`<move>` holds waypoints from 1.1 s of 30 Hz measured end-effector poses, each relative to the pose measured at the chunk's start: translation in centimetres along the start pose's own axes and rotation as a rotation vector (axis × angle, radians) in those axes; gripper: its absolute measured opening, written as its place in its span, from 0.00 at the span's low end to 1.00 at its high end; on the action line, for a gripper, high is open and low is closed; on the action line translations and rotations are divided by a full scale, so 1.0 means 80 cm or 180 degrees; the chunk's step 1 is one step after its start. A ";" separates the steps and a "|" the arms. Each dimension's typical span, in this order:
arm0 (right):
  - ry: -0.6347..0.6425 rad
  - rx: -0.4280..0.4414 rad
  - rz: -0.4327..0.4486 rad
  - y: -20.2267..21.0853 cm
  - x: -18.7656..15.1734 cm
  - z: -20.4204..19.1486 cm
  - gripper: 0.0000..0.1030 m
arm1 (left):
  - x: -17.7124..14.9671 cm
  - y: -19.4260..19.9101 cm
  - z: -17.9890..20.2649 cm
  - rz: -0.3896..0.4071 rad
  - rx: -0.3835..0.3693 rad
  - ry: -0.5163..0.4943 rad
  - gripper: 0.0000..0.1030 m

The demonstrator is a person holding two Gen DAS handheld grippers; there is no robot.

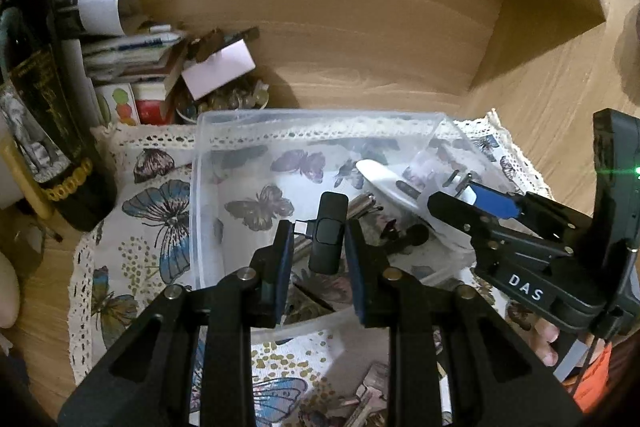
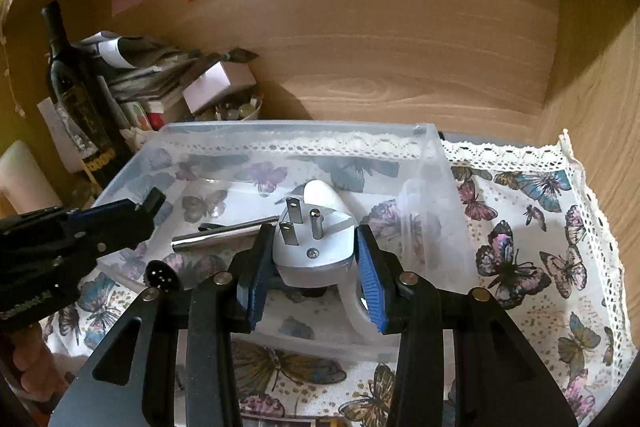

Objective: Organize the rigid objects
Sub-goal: 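Carry the plug and clip over the box and open both tools, then grasp the black-and-gold cylinder with the right tool while the left tool grasps the keys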

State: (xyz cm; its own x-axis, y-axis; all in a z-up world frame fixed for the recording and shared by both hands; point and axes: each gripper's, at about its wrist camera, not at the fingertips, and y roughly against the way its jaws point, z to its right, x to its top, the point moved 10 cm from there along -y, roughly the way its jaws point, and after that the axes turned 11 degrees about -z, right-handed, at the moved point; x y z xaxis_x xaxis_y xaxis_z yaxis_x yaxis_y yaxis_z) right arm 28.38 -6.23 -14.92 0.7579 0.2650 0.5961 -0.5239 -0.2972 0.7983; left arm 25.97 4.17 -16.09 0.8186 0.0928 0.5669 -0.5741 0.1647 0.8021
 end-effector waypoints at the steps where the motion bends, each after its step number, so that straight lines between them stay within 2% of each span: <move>1: 0.0003 0.0003 -0.0015 -0.002 0.000 0.000 0.36 | 0.000 -0.002 -0.001 -0.0004 0.0005 0.0006 0.25; 8: 0.0009 0.0001 -0.0072 -0.008 -0.001 -0.002 0.38 | 0.001 -0.001 0.002 0.0008 0.0036 -0.0026 0.26; 11: 0.0008 0.0009 -0.0050 -0.002 -0.001 -0.004 0.48 | 0.000 0.005 0.004 0.0027 0.0031 -0.0034 0.29; 13: 0.0037 -0.0031 0.0023 0.009 0.001 -0.006 0.50 | 0.001 0.016 0.004 0.0084 0.0040 -0.0048 0.31; 17: 0.0120 -0.0011 0.0203 0.044 0.000 -0.013 0.65 | 0.001 0.049 0.006 0.0265 0.0059 -0.0081 0.44; 19: 0.0153 -0.0018 0.0285 0.061 -0.003 -0.015 0.68 | -0.001 0.063 0.006 0.0340 0.0081 -0.0105 0.50; 22: 0.0184 0.0012 0.0347 0.079 -0.012 -0.020 0.81 | -0.013 0.080 0.006 0.0396 0.0122 -0.0162 0.57; 25: 0.0210 0.0049 0.0328 0.088 -0.031 -0.023 0.85 | -0.030 0.081 0.005 0.0334 0.0148 -0.0207 0.60; 28: 0.0207 0.0055 0.0212 0.081 -0.051 -0.022 0.94 | -0.057 0.069 0.004 0.0135 0.0110 -0.0239 0.64; 30: 0.0170 0.0102 0.0076 0.070 -0.070 -0.020 0.99 | -0.080 0.056 0.002 -0.0037 0.0127 -0.0280 0.64; 33: 0.0130 0.0161 -0.0207 0.046 -0.098 -0.021 1.00 | -0.104 0.042 0.000 -0.0214 0.0147 -0.0315 0.64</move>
State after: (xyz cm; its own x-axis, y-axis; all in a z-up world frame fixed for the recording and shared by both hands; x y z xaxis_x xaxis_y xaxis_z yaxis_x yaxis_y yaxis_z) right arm 19.86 -7.86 -16.51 0.7728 0.3220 0.5469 -0.4530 -0.3237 0.8306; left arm 17.23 3.94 -18.10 0.8507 -0.0148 0.5255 -0.5201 0.1217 0.8454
